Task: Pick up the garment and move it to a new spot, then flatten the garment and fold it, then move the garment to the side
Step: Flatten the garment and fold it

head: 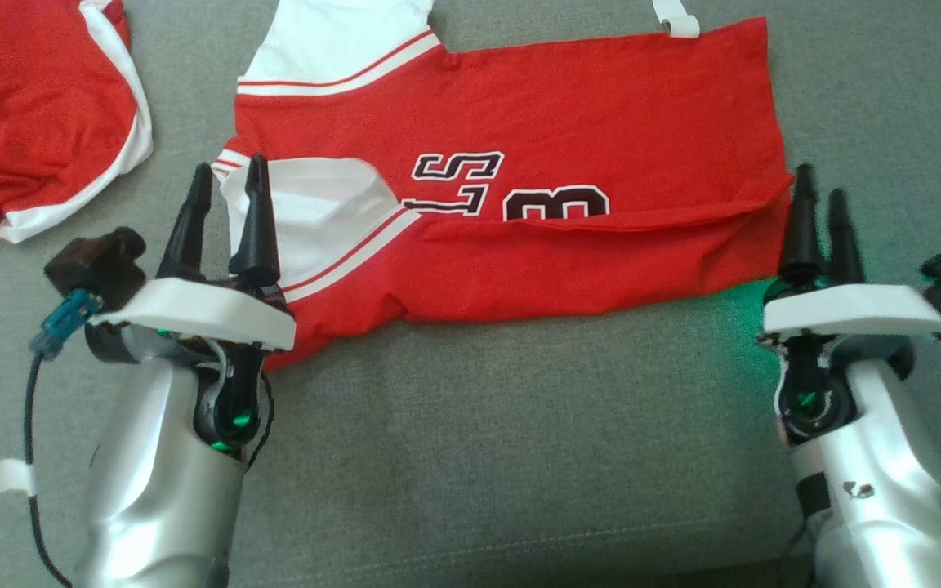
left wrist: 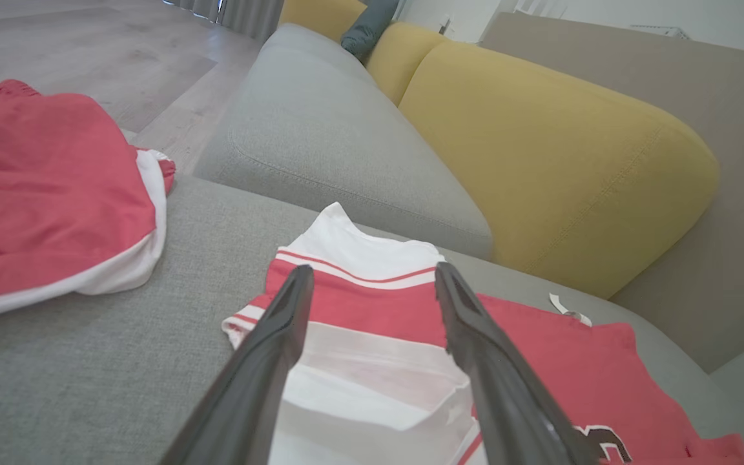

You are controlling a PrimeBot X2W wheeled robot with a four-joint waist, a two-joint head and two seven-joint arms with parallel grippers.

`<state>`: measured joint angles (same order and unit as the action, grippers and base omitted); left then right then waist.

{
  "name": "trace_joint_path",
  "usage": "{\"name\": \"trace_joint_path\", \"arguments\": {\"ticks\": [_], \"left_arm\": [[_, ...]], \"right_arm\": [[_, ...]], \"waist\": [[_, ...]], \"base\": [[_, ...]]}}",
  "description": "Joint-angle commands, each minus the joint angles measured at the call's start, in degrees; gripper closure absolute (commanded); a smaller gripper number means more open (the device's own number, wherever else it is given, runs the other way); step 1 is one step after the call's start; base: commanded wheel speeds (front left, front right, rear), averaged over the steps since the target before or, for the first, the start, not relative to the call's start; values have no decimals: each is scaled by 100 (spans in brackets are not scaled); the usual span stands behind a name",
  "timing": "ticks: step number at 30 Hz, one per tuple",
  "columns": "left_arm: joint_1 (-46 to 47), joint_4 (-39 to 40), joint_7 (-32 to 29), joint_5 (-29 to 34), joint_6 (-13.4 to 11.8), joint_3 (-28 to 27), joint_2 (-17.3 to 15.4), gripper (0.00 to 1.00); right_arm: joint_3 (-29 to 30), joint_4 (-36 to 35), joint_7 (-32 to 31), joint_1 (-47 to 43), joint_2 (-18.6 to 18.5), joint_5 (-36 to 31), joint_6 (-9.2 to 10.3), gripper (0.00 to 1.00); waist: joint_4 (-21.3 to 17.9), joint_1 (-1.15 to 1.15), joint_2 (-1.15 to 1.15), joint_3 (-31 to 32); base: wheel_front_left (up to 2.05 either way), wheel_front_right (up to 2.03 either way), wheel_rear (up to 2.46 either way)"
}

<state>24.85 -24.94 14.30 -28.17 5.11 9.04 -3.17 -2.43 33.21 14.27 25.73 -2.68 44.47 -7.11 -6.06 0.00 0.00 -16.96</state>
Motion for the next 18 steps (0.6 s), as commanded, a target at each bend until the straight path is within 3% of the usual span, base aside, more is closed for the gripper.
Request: {"name": "trace_joint_path", "arguments": {"ticks": [1,11,18], "left_arm": [[50,250,69,48,28,-211,-65,0],[-815,747,48,13,100,-329,-37,0],[-1379,957,-727,-51,15,-183,-231,0]], "right_arm": [[-56,-248,71,101,-20,-124,-37,0],[388,-1147,72,-564,-20,-1630,-37,0],[332,-1492,73,-1142,-20,-1886,-37,0]], "waist": [[7,0,0,27],[70,0,0,293],[177,0,0,452]], "base": [[0,0,0],[0,0,0],[0,0,0]]}}
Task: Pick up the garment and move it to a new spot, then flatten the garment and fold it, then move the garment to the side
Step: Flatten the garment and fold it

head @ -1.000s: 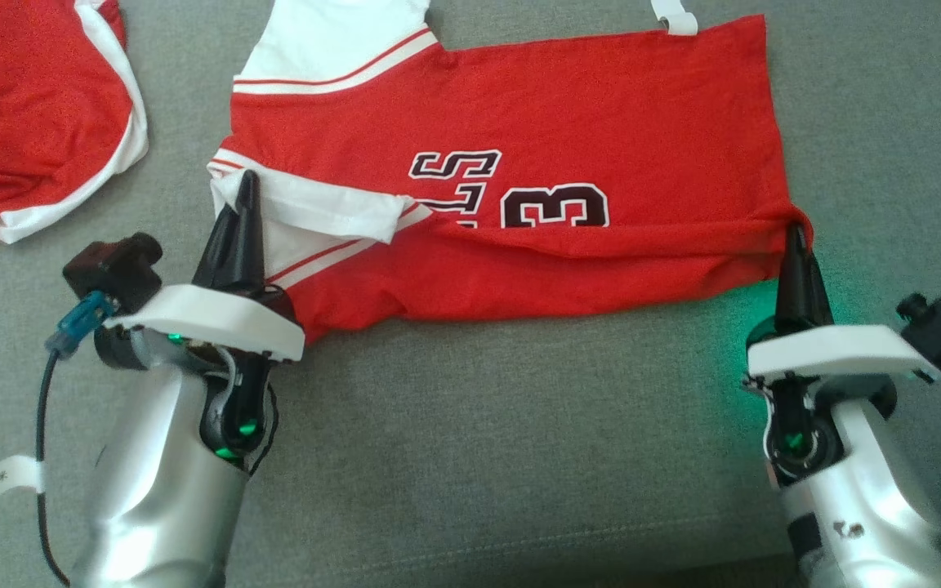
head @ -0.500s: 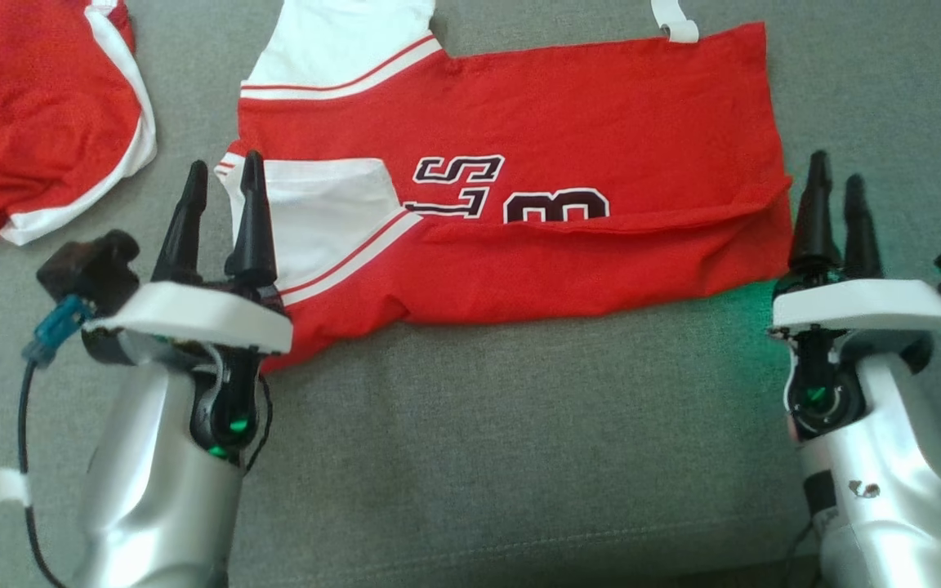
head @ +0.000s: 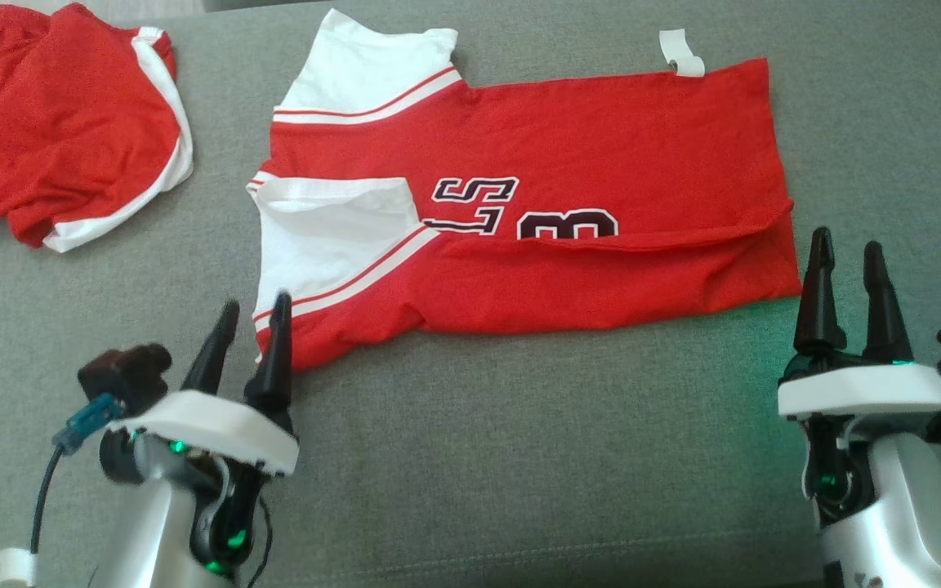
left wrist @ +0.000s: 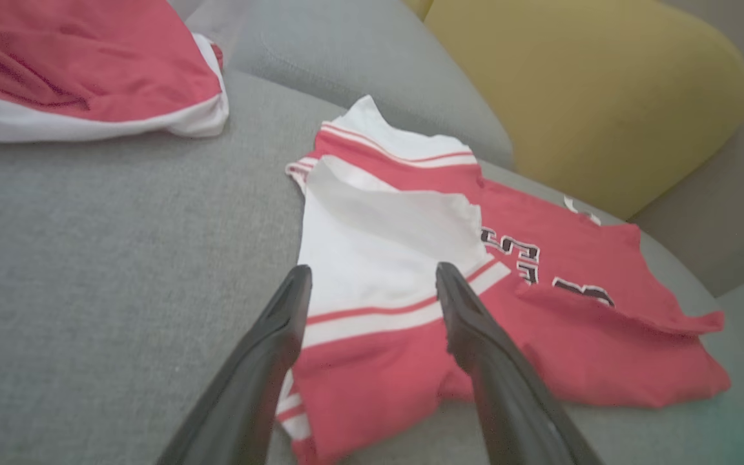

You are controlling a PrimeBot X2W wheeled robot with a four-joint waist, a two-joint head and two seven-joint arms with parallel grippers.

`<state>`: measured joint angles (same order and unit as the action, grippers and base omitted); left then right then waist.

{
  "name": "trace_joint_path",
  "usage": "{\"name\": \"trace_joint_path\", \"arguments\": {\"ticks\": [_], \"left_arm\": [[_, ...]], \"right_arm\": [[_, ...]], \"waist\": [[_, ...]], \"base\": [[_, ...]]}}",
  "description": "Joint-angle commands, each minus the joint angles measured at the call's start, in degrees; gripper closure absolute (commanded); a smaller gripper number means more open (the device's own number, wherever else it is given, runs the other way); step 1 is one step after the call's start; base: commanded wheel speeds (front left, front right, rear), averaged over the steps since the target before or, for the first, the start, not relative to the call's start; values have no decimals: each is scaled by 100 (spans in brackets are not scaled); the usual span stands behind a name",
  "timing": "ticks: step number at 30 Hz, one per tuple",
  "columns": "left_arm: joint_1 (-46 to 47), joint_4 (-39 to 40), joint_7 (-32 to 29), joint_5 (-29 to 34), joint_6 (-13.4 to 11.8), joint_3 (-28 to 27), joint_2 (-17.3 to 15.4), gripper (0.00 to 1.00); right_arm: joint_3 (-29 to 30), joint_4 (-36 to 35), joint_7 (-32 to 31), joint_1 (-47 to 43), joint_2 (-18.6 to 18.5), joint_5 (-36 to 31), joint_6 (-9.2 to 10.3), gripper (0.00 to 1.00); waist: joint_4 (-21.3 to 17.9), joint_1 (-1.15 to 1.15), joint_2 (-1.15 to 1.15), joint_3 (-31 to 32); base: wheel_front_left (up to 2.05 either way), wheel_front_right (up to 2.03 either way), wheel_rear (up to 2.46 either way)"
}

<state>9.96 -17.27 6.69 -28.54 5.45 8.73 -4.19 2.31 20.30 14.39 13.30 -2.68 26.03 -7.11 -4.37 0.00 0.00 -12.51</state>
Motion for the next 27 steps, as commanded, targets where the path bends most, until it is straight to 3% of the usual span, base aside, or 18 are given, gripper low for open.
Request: {"name": "trace_joint_path", "arguments": {"ticks": [1,15,24,25,27], "left_arm": [[55,219,-110,-27,-46,-135,-159,0],[-155,296,-1727,-414,-708,-267,-309,0],[-181,217,-2013,-546,-732,-192,-282,0],[-182,215,-2039,-551,-726,-169,-277,5],[-190,217,-2077,-550,-728,-131,-273,55]], "right_arm": [[-154,-225,61,54,-20,-43,-37,0],[-321,-327,61,0,-20,63,-37,0],[-326,-247,61,7,-20,29,-37,0],[-319,-227,61,10,-20,18,-37,0],[-312,-192,61,16,-20,-2,-37,0]], "waist": [[16,0,0,15],[-120,0,0,-83],[-242,0,0,-81],[-252,0,0,-79],[-265,0,0,-73]], "base": [[0,0,0],[0,0,0],[0,0,0],[0,0,0],[0,0,0]]}}
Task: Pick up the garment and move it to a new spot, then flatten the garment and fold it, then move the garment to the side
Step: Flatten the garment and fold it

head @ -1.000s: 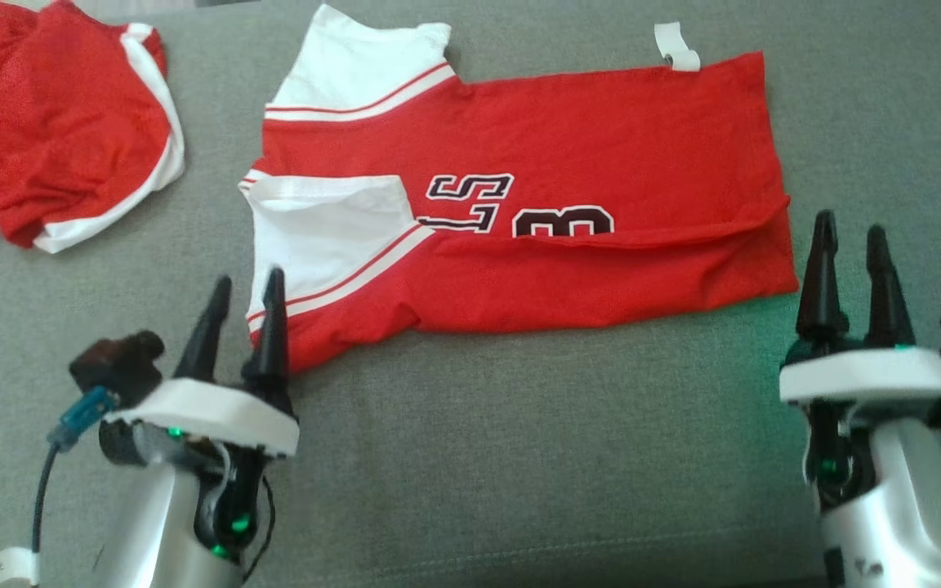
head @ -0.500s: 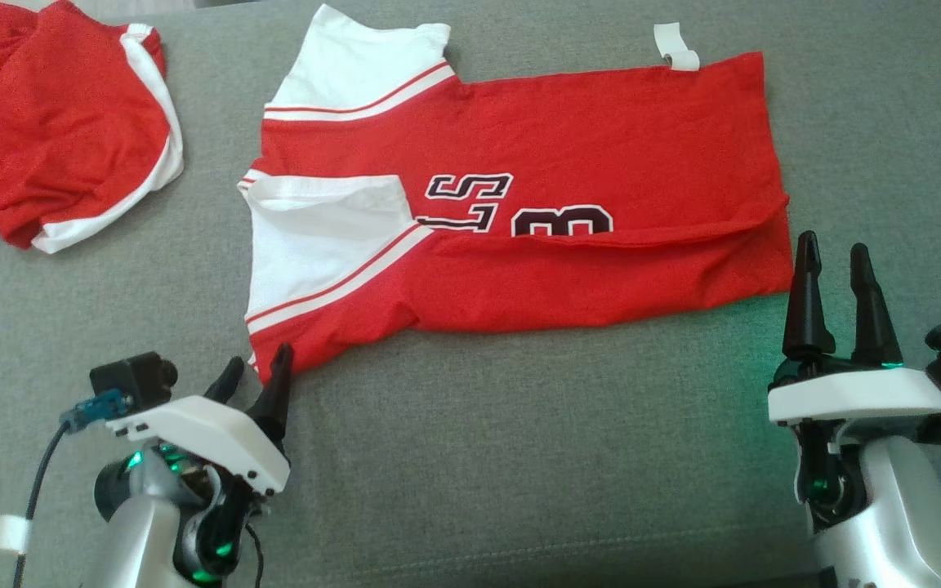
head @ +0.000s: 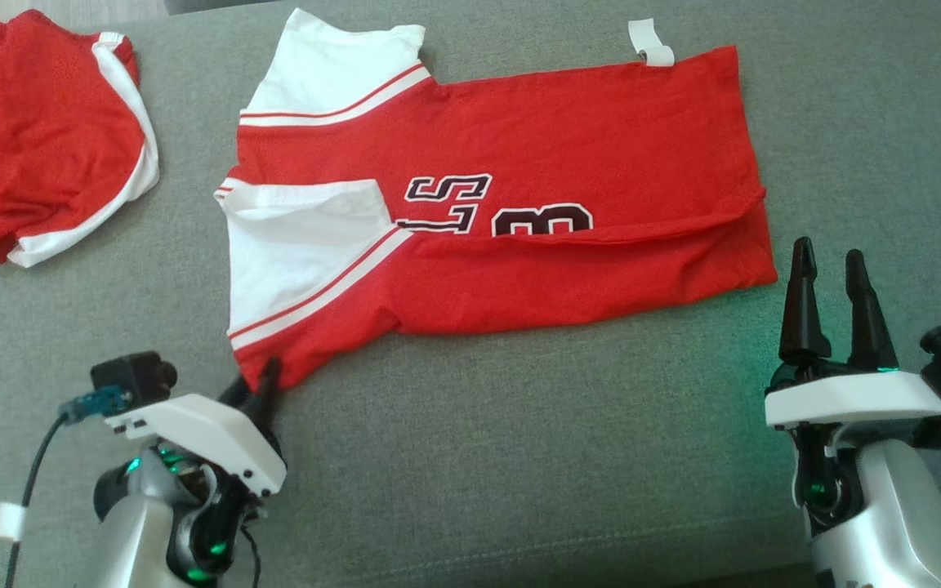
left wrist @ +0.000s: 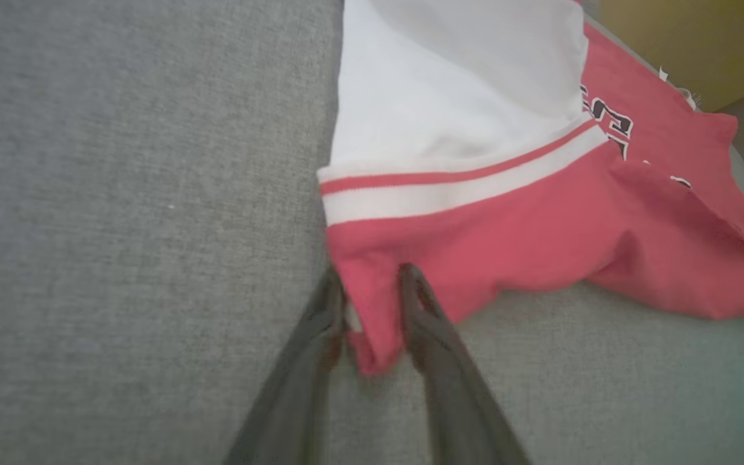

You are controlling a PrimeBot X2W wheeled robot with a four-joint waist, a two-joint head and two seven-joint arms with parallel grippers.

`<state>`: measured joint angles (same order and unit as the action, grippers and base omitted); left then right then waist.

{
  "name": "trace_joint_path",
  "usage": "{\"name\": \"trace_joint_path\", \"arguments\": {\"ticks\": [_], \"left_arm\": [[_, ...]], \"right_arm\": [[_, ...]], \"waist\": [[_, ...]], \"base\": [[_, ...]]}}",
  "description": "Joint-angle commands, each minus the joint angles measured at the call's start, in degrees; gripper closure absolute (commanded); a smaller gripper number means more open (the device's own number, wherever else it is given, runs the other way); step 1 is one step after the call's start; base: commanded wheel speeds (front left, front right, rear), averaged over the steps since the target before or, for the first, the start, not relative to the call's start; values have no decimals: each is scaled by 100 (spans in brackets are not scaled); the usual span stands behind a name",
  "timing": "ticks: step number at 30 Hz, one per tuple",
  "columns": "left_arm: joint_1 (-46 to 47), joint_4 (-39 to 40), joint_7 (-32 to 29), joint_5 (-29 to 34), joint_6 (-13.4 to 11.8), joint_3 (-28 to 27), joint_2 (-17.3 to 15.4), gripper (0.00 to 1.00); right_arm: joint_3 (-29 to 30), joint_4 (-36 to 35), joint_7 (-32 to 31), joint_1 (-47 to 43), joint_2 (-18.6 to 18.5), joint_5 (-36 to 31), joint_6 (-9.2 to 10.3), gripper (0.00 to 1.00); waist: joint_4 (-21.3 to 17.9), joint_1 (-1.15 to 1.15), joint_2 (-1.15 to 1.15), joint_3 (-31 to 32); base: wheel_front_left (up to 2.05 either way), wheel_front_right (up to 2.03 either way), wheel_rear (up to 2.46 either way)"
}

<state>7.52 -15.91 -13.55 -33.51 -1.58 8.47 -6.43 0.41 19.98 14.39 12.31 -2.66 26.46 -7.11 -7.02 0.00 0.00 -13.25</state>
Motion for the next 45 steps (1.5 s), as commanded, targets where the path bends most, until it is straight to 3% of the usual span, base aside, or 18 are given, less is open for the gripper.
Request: {"name": "trace_joint_path", "arguments": {"ticks": [1,2,10,17,26,27,28,29,31,39,45], "left_arm": [[51,94,-50,-48,-28,-95,-48,86],[47,111,-30,-37,-31,-87,-50,100],[22,469,473,34,-95,-246,-94,100],[-43,934,766,52,-107,-291,-88,100],[-45,1155,820,82,-133,-171,-35,100],[-40,1156,828,82,-135,-164,-32,100],[-34,1153,835,83,-136,-159,-31,100],[-28,1148,841,84,-135,-155,-33,100],[-11,1146,861,88,-130,-152,-45,100],[-75,1278,911,111,-133,-145,-106,100],[-531,1695,788,141,-150,-64,-219,100]], "right_arm": [[-115,-143,59,118,-21,-56,-37,0],[-100,-116,42,125,-21,-78,-37,0],[164,424,-430,378,-21,-593,-37,0],[521,1342,-919,811,-21,-1068,-37,0],[370,2426,-1138,1404,-21,-669,-37,0],[308,2528,-1128,1473,-21,-623,-37,19],[249,2619,-1106,1536,-21,-586,-37,46],[179,2701,-1097,1588,-21,-540,-37,61],[62,2823,-1061,1656,-21,-451,-37,100],[134,2767,-599,1436,-21,-407,-37,100],[157,2093,-488,711,-21,-342,-37,100]], "waist": [[-6,0,0,2],[-8,0,0,5],[66,0,0,36],[299,0,0,34],[374,0,0,-78],[368,0,0,-87],[363,0,0,-92],[358,0,0,-95],[343,0,0,-87],[286,0,0,29],[150,0,0,138]], "base": [[0,0,0],[0,0,0],[0,0,0],[0,0,0],[0,0,0],[0,0,0],[0,0,0],[0,0,0],[0,0,0],[0,0,0],[0,0,0]]}}
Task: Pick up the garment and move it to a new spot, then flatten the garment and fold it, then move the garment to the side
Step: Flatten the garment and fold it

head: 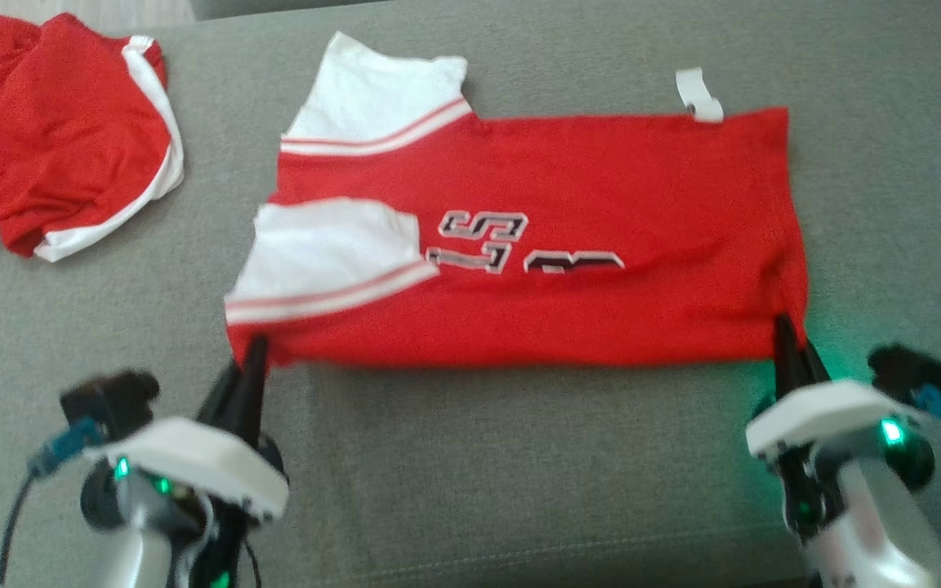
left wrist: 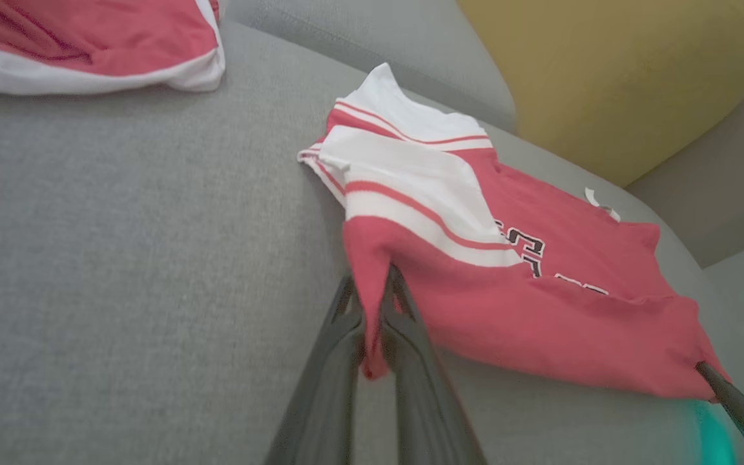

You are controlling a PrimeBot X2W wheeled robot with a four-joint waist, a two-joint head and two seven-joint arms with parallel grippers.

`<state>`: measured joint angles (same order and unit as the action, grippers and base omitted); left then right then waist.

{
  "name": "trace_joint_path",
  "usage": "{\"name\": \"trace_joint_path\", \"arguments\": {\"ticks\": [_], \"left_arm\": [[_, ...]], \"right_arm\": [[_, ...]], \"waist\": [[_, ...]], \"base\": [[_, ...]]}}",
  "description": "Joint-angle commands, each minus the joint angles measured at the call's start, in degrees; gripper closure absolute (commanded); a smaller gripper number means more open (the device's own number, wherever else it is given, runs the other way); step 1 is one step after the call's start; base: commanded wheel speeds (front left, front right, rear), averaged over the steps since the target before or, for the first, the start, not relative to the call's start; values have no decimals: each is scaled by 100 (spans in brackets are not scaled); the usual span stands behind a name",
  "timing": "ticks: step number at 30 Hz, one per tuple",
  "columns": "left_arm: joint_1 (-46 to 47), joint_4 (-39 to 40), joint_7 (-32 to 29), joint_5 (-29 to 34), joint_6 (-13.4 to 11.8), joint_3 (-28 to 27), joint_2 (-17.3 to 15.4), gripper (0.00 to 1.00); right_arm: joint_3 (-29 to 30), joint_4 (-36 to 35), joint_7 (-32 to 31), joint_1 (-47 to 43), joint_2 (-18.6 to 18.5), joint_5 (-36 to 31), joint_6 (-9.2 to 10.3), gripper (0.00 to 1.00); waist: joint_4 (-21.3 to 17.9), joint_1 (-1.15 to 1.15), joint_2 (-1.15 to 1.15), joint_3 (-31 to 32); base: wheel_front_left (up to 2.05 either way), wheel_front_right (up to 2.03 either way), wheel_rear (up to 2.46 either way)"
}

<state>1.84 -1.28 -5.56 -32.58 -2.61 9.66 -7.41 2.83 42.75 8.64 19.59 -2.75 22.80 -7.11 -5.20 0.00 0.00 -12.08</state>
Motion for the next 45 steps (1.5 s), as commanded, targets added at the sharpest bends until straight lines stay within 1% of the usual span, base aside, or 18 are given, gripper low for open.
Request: {"name": "trace_joint_path", "arguments": {"ticks": [1,9,10,11,12,13,14,15,16,21,26,28,31,36,38,39,44,45], "left_arm": [[-82,323,-42,53,-64,-169,-139,100],[-958,882,-277,-17,-212,17,-90,100],[-997,875,-291,-19,-234,31,-77,100],[-1018,847,-313,-23,-252,50,-64,100],[-1018,810,-328,-29,-265,66,-49,100],[-1007,758,-328,-32,-276,70,-40,75],[-989,691,-326,-28,-283,68,-43,52],[-966,635,-316,-27,-284,63,-45,9],[-944,589,-308,-32,-287,56,-44,0],[-749,489,-272,11,-281,-48,-186,0],[-124,475,-359,172,-165,-113,-514,0],[309,423,-480,263,-42,-72,-692,0],[1079,257,-767,373,239,80,-951,0],[2463,-331,-1384,465,677,333,-1314,0],[2988,-629,-1667,441,777,401,-1439,0],[2988,-629,-1667,441,777,401,-1439,0],[4423,-1431,-2371,383,949,653,-1809,0],[4617,-1563,-2428,376,957,678,-1824,0]], "right_arm": [[-58,-335,66,-160,-12,12,-37,100],[143,-1665,-440,-1194,-12,-113,-37,100],[173,-1786,-503,-1287,-12,-110,-37,84],[208,-1893,-553,-1365,-12,-108,-37,60],[233,-1987,-598,-1427,-12,-107,-37,26],[252,-2070,-633,-1479,-12,-103,-37,0],[265,-2146,-656,-1523,-12,-90,-37,0],[275,-2215,-666,-1561,-12,-76,-37,0],[283,-2282,-668,-1599,-12,-79,-37,0],[353,-2621,-575,-1738,-12,-84,-37,0],[284,-2956,-487,-1653,-12,-133,-37,0],[194,-3090,-495,-1558,-12,-139,-37,0],[26,-3236,-530,-1359,-12,-175,-37,0],[-306,-3398,-569,-897,-12,-201,-37,0],[-470,-3435,-564,-685,-12,-197,-37,0],[-470,-3435,-564,-685,-12,-197,-37,0],[-924,-3423,-472,-114,-12,-147,-37,0],[-982,-3402,-441,-41,-12,-134,-37,0]], "waist": [[-52,0,0,32],[-154,0,0,92],[-158,0,0,105],[-163,0,0,113],[-170,0,0,122],[-184,0,0,133],[-202,0,0,141],[-218,0,0,147],[-236,0,0,150],[-324,0,0,134],[-406,0,0,31],[-437,0,0,-62],[-499,0,0,-245],[-667,0,0,-673],[-765,0,0,-874],[-765,0,0,-874],[-1054,0,0,-1448],[-1094,0,0,-1512]], "base": [[0,0,0],[0,0,0],[0,0,0],[0,0,0],[0,0,0],[0,0,0],[0,0,0],[0,0,0],[0,0,0],[0,0,0],[0,0,0],[0,0,0],[0,0,0],[0,0,0],[0,0,0],[0,0,0],[0,0,0],[0,0,0]]}}
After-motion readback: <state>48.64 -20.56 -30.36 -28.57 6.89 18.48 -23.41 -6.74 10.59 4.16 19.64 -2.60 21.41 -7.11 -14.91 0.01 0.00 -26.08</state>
